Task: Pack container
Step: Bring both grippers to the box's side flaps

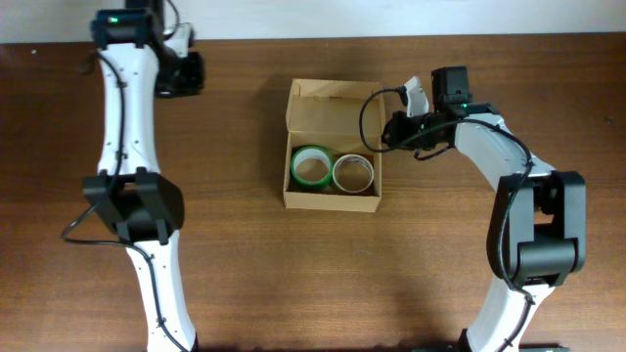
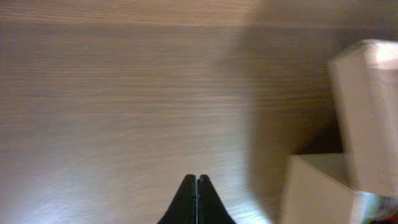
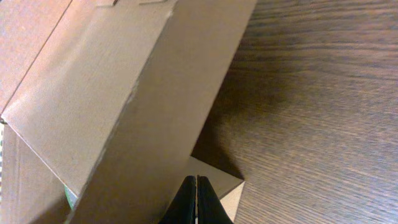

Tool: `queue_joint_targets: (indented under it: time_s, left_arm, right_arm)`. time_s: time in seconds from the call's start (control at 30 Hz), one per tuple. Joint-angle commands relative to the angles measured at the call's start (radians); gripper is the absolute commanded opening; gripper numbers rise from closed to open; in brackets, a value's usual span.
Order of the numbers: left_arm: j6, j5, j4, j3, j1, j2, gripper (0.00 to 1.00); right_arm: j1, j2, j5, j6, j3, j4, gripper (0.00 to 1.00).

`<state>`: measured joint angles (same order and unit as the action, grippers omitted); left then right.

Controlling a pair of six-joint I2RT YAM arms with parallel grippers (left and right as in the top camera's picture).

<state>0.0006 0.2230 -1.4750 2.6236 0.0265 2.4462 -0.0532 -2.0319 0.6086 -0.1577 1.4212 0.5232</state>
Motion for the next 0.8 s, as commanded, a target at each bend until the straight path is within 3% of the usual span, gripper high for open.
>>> queue_joint_targets:
  time_s: [0.0, 0.3, 0.57, 0.77]
  left_arm:
    - [0.011, 0.212, 0.045, -0.044, -0.042, -0.004, 0.06]
    - [-0.085, 0.381, 0.122, -0.161, -0.07, -0.004, 0.02]
    - [-0.109, 0.6, 0.232, -0.341, -0.07, 0.023, 0.01]
    - [-0.109, 0.733, 0.245, -0.353, -0.077, 0.111, 0.02]
  right_arm:
    - [0.03, 0.01, 0.015, -0.009, 0.005, -0.004, 0.04]
    - [0.068, 0.01, 0.017, -0.034, 0.005, -0.021, 0.04]
    - [0.067, 0.01, 0.03, -0.085, 0.005, -0.065, 0.04]
    - [0.066, 0.01, 0.055, -0.129, 0.005, -0.094, 0.04]
